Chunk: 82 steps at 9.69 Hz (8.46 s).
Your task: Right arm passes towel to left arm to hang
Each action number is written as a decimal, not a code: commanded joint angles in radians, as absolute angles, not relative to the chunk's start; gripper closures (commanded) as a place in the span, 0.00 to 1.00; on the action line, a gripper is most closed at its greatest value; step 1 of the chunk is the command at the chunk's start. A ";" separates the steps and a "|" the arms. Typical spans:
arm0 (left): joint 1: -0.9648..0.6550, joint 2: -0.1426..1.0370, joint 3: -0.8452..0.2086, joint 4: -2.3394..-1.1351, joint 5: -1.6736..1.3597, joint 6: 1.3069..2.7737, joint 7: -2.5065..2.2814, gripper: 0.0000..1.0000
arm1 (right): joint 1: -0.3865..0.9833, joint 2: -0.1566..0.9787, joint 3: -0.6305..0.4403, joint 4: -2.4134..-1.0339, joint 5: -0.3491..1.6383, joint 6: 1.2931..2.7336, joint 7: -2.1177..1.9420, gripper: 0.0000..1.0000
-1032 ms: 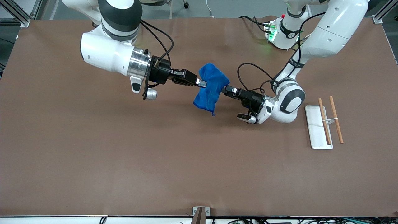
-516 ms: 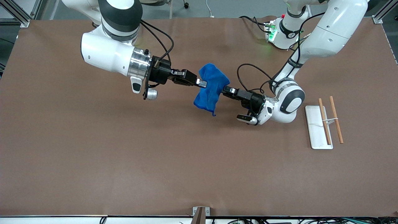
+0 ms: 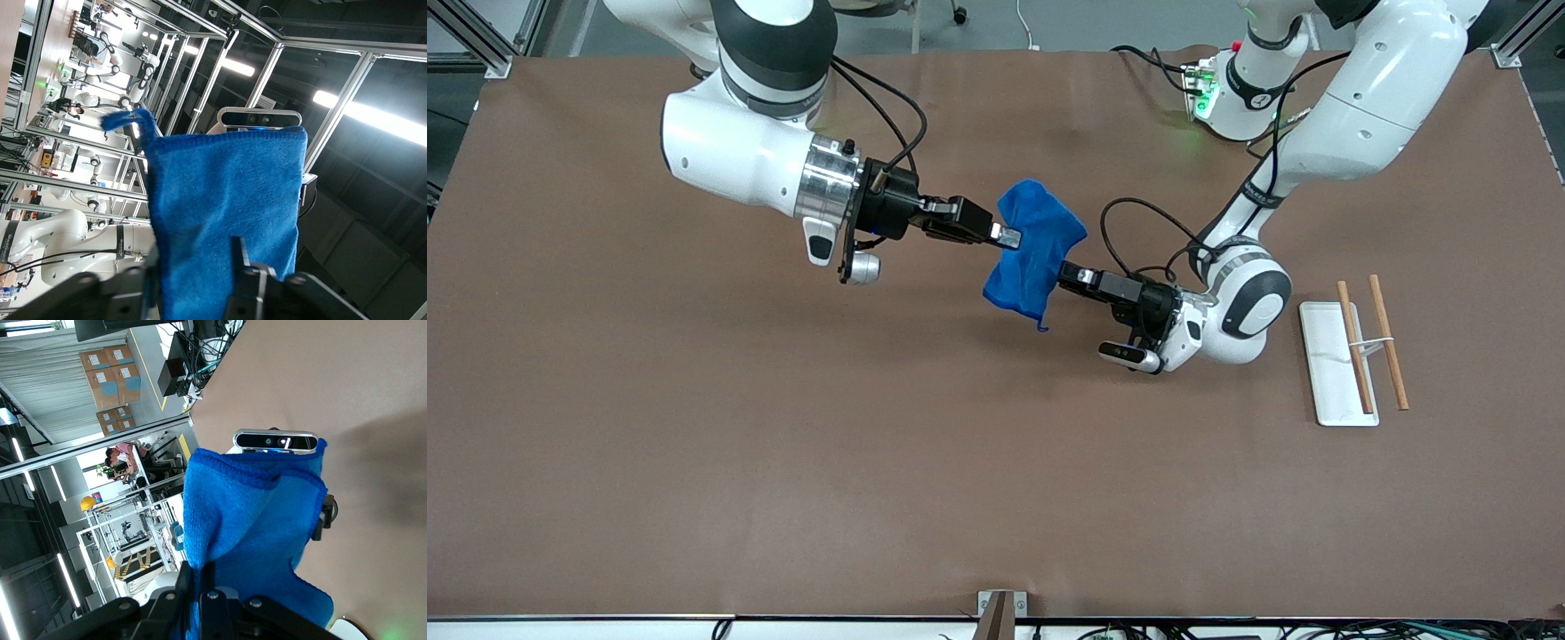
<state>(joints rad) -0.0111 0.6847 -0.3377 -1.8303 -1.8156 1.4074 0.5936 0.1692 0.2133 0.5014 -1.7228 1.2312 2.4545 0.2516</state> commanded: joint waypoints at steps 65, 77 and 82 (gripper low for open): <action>0.609 0.206 -0.569 -1.447 0.077 1.652 -0.055 0.00 | -0.061 0.014 -0.089 -1.450 -0.023 1.439 0.067 0.00; 0.143 -0.055 -0.249 -1.540 0.018 1.439 -0.067 0.00 | -0.064 0.014 -0.089 -1.451 -0.023 1.439 0.067 0.00; 0.006 -0.126 -0.123 -1.655 0.005 1.509 -0.066 0.00 | -0.064 0.014 -0.089 -1.451 -0.023 1.439 0.067 0.00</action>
